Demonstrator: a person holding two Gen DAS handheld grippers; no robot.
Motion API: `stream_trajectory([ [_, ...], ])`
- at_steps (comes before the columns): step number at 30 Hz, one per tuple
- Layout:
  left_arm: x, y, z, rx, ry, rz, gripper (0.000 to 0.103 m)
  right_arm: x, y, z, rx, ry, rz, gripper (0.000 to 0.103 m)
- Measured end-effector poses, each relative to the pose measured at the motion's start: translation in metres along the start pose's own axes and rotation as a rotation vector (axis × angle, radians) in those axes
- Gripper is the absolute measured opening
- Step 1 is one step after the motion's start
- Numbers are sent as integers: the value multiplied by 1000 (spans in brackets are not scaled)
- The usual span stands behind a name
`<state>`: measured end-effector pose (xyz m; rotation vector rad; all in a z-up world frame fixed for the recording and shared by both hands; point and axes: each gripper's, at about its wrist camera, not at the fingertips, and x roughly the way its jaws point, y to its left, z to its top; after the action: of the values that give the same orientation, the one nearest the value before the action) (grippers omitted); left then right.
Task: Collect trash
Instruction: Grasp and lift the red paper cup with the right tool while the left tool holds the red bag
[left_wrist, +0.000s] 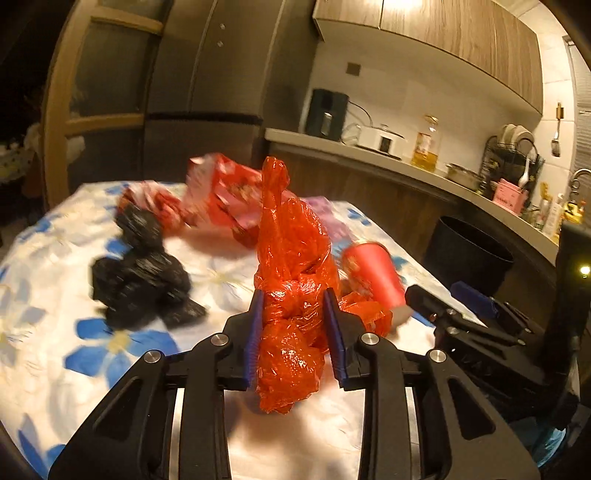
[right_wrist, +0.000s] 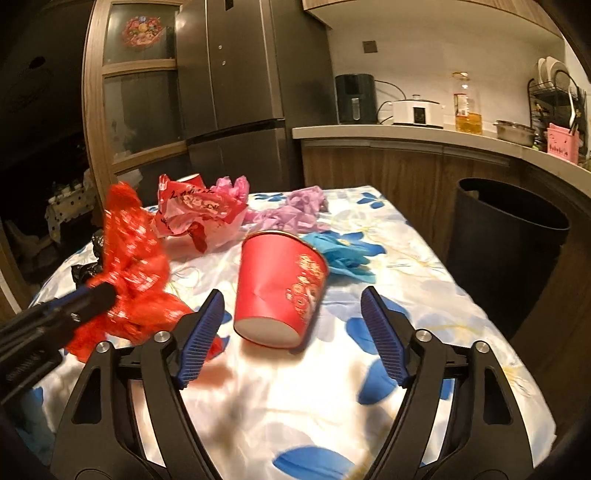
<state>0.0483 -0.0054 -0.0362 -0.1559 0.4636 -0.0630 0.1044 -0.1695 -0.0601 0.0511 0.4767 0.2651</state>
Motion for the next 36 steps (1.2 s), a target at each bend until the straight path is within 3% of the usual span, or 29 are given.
stream_trajectory([
  [9,3,15,7,-31,-11,62,32,38,8,2,8,54,7,78],
  [16,13,18,10,-44,4,64,32,54,7,2,32,100,20,78],
  [20,18,16,12,-41,8,62,32,58,4,1,52,116,26,68],
  [29,17,12,15,-38,12,73,32,49,-1,2,65,92,34,63],
  [36,8,5,25,-34,-5,72,32,9,-17,13,107,14,29,63],
])
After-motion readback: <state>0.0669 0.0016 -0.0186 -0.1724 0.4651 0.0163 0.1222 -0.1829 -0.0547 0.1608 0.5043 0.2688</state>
